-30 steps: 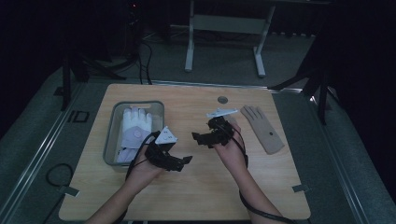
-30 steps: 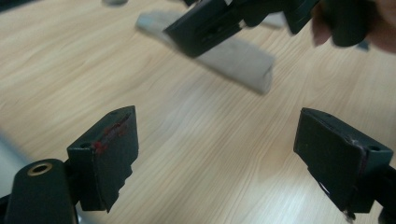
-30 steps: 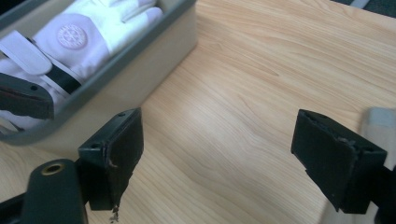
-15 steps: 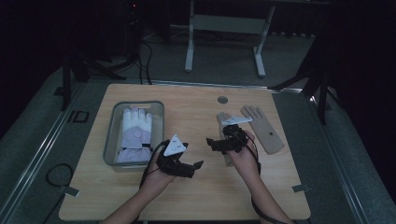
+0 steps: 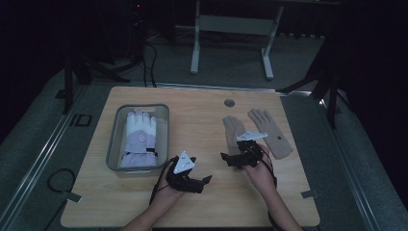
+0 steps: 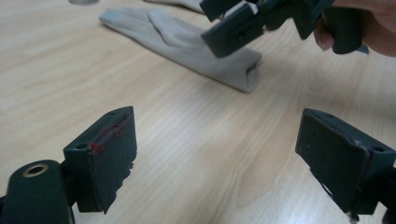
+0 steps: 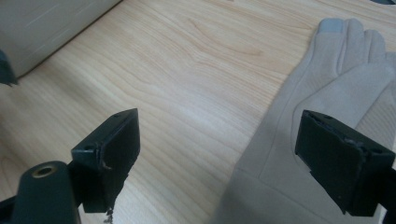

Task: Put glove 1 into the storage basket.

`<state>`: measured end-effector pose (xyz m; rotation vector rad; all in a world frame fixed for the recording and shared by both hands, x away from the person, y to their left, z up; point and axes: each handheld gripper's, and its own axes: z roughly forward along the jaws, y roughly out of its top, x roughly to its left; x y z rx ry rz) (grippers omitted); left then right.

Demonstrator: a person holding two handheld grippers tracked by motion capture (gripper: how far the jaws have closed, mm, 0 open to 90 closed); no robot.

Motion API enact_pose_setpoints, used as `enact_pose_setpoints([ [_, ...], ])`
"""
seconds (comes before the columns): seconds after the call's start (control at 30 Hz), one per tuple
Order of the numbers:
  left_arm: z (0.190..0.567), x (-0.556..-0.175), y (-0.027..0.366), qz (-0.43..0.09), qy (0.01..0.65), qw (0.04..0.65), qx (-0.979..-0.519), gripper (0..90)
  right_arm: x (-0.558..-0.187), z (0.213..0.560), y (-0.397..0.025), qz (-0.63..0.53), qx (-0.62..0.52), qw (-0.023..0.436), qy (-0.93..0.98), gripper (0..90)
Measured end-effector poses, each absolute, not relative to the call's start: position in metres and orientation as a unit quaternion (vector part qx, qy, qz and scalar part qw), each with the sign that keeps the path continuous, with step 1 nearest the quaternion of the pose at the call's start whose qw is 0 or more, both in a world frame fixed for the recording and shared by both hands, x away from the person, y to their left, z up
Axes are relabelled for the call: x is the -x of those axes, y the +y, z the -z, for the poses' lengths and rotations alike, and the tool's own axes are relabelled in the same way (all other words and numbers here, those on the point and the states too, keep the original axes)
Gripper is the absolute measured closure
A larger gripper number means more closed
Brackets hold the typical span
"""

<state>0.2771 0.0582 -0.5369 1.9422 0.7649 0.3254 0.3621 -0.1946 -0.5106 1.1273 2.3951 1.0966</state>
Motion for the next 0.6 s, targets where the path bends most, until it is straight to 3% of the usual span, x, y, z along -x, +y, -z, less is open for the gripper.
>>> enact_pose_setpoints([
  [0.23,0.542,-0.267,0.059,-0.159,0.289,0.503,-0.799,12.6,-0.35,0.522,-0.211,-0.391,-0.37,0.146,0.83,13.2],
  [0.6,0.552,-0.267,0.062,-0.153,0.296,0.508,-0.794,12.6,-0.343,0.536,-0.238,-0.394,-0.37,0.173,0.823,13.1],
])
